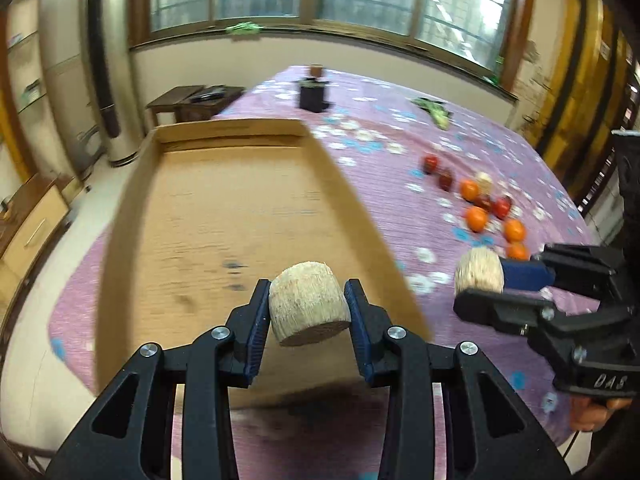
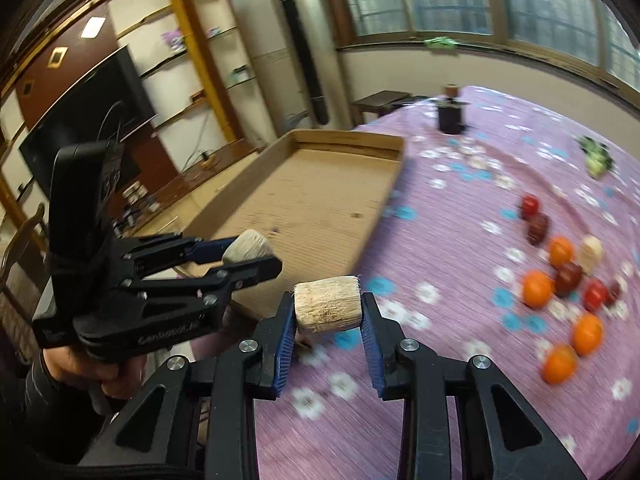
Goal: Organize fruits
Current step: 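Carry both cream cylinders into the cardboard tray and open both tools, then move both open tools back to the fruit cluster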
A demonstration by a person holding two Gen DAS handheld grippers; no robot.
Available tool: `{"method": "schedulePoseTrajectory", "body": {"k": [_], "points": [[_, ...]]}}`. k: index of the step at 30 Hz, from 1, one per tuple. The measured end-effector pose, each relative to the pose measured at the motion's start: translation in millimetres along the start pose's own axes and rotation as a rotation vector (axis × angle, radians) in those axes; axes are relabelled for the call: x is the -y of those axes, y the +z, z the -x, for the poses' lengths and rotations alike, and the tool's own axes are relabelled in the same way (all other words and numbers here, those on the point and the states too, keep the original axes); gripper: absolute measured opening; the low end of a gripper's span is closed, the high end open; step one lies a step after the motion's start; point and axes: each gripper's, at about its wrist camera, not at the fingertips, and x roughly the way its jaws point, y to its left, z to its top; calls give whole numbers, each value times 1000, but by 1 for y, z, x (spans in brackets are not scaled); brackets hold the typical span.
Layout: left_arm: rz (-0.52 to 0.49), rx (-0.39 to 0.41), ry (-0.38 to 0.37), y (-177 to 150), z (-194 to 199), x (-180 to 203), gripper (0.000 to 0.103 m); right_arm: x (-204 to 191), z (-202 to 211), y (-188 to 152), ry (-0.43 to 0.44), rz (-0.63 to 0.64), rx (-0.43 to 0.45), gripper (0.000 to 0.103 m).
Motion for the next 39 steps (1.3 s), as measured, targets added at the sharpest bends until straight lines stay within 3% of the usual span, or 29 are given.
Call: {"method": "schedulePoseTrajectory", "body": {"k": [4, 10, 16, 19, 21, 24, 39], "points": [[37, -14, 39, -1, -6, -22, 35, -16, -37, 10, 53, 25, -51, 32], [62, -48, 59, -9, -18, -40, 35, -26, -81, 13, 38, 59, -148, 32], [49, -91, 59, -14, -30, -41, 35, -27, -96, 11, 25, 90, -202, 33], [26, -95, 79, -14, -31, -36, 36, -28, -95, 11, 18, 97, -199, 33], [14, -101, 103, -14, -32, -34, 47, -29, -94, 13, 13, 104, -199, 36], [18, -101, 113, -14, -29, -35, 53, -27, -90, 12, 7, 105, -193, 40], [2, -44, 106, -3, -7, -17, 59, 1, -12, -2, -25, 19, -43, 51]]}}
